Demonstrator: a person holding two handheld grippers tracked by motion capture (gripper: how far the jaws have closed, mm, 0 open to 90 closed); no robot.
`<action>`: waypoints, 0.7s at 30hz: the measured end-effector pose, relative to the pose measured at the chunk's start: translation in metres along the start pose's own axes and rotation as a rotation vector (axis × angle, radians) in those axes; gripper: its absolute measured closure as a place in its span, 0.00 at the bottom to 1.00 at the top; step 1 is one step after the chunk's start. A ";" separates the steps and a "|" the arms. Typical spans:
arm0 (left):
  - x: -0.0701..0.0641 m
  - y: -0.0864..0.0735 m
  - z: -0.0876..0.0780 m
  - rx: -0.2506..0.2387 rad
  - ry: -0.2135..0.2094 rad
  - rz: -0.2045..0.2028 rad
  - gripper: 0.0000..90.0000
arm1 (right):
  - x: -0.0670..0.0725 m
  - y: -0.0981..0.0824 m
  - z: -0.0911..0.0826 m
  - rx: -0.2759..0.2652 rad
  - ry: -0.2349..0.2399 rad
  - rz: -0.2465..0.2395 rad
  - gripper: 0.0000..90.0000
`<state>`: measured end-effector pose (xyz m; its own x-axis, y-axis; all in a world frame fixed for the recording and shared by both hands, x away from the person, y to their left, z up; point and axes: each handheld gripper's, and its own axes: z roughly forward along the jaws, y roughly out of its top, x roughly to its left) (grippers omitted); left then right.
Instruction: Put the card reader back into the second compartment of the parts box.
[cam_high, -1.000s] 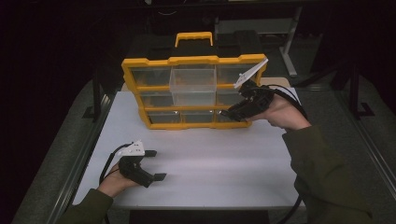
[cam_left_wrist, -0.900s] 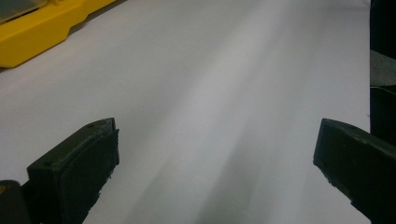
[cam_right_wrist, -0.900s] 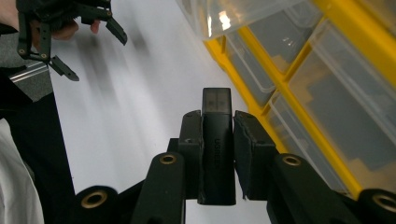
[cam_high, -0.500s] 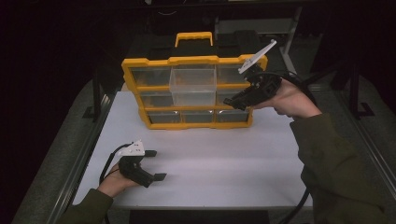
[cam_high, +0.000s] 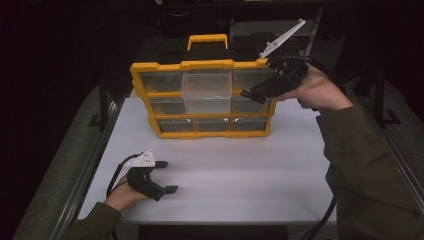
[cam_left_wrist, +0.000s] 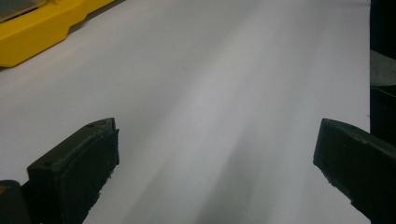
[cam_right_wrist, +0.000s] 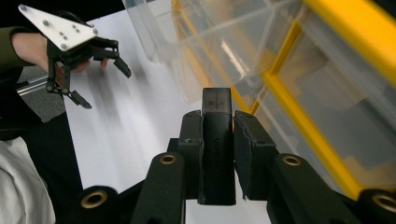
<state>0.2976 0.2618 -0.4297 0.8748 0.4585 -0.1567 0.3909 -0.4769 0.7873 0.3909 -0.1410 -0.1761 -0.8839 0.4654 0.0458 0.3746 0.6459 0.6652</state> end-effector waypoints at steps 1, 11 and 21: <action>0.000 0.000 0.000 0.000 -0.001 0.000 0.00 | 0.000 0.002 -0.002 -0.007 0.000 -0.001 0.80; 0.000 0.000 0.000 0.002 -0.002 0.004 0.00 | 0.002 0.028 -0.019 -0.051 0.000 -0.022 0.80; 0.000 0.000 0.000 0.001 -0.003 0.003 0.00 | 0.004 0.054 -0.017 -0.067 0.018 -0.044 0.80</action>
<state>0.2977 0.2617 -0.4299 0.8769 0.4546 -0.1563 0.3886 -0.4791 0.7871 0.4028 -0.1147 -0.1272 -0.9042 0.4261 0.0282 0.3160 0.6233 0.7153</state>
